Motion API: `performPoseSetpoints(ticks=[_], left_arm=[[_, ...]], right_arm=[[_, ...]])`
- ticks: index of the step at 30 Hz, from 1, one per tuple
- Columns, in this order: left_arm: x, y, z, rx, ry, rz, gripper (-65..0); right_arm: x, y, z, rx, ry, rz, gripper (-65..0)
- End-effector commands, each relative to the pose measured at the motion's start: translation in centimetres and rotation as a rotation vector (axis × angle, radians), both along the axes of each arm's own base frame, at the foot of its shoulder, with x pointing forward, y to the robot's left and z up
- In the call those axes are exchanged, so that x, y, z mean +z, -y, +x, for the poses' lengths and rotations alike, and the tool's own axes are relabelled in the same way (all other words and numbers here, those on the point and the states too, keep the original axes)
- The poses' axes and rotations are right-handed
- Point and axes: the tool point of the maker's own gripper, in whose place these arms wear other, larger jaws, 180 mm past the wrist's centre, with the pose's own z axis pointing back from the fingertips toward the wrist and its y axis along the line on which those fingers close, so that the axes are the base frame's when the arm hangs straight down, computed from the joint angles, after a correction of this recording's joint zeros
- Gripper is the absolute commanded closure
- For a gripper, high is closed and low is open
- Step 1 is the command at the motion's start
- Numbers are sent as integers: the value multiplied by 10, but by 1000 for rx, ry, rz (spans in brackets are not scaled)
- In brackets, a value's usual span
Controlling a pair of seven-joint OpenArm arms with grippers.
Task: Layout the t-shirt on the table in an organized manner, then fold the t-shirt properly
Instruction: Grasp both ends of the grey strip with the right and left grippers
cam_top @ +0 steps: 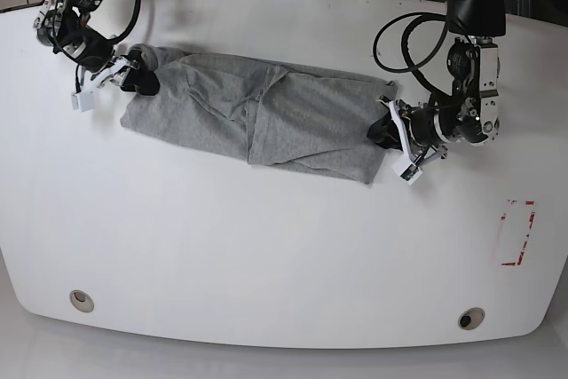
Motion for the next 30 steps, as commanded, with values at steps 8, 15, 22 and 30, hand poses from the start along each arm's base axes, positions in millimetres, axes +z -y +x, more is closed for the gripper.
performPoseSetpoints(ticks=[8, 15, 22, 30], left_arm=[[-15, -25, -17, -9, -70, 136, -104], [-16, -25, -19, -9, -75, 135, -104], [-16, -25, -19, -9, -75, 135, -104], [-16, -24, -19, -10, -75, 136, -104]], right_arm=[[-9, -37, 5, 58, -9, 27, -322], [-3, -43, 19, 77, 19, 27, -319], [6, -29, 30, 79, 45, -8, -94], [17, -11, 40, 56, 94, -50, 0]])
